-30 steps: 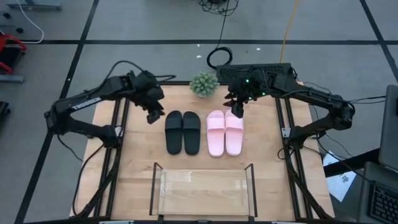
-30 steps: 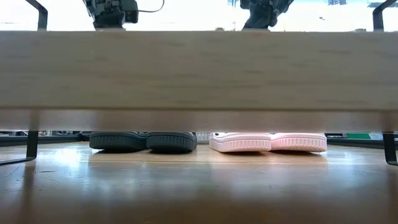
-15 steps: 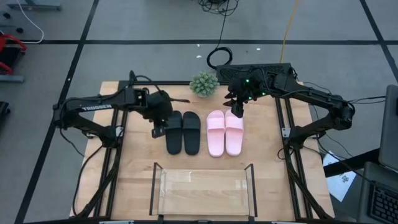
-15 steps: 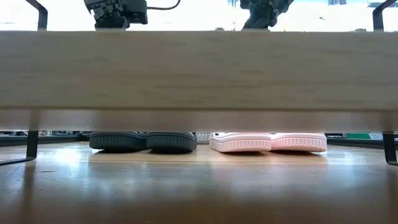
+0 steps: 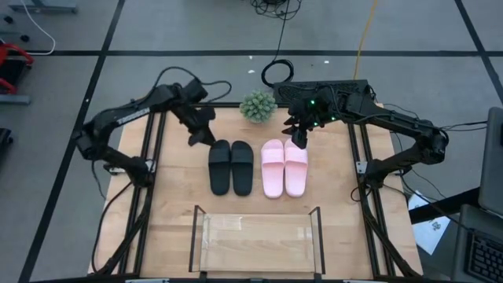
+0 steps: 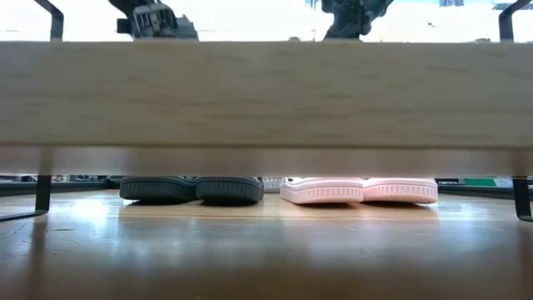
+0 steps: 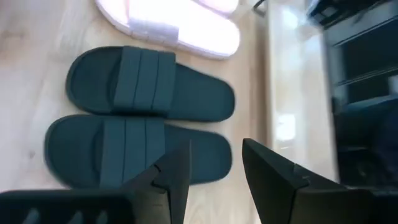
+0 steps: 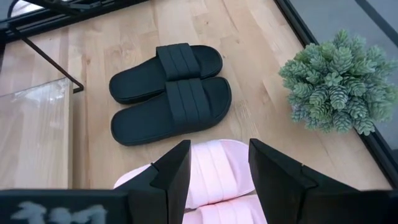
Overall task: Pick and place slides into the shelf
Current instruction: Put the left black slide on the shelf
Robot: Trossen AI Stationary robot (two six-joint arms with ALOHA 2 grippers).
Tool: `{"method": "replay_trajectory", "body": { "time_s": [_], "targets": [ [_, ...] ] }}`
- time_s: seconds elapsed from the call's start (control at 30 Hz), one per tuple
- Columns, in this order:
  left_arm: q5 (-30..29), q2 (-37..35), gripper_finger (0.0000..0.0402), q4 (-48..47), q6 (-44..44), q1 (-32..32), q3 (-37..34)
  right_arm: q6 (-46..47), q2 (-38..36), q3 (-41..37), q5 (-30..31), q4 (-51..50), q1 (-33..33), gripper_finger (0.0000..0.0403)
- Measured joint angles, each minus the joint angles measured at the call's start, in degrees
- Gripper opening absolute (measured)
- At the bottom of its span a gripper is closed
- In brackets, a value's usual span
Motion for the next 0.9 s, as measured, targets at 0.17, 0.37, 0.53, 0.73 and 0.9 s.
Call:
{"method": "replay_trajectory", "body": {
  "time_s": [0.17, 0.37, 0.53, 0.73, 0.9],
  "targets": [
    [2.3, 7.0, 0.0145, -7.2, 5.0, 3.5, 0.0, 0.0, 0.0, 0.0, 0.0, 0.0, 0.0, 0.0153],
    [1.5, 11.9, 0.0145, -10.3, 8.6, 3.9, 0.0, 0.0, 0.0, 0.0, 0.0, 0.0, 0.0, 0.0153],
    [-3.3, 12.2, 0.0145, -4.5, 4.3, 4.0, 0.0, 0.0, 0.0, 0.0, 0.0, 0.0, 0.0, 0.0153],
    [-3.8, 12.1, 0.0145, -2.3, -1.9, 3.3, 0.0, 0.0, 0.0, 0.0, 0.0, 2.2, 0.0, 0.0153],
    [-4.4, 12.1, 0.0145, 3.1, -7.7, 1.5, 0.0, 0.0, 0.0, 0.0, 0.0, 5.2, 0.0, 0.0153]
  ]
}}
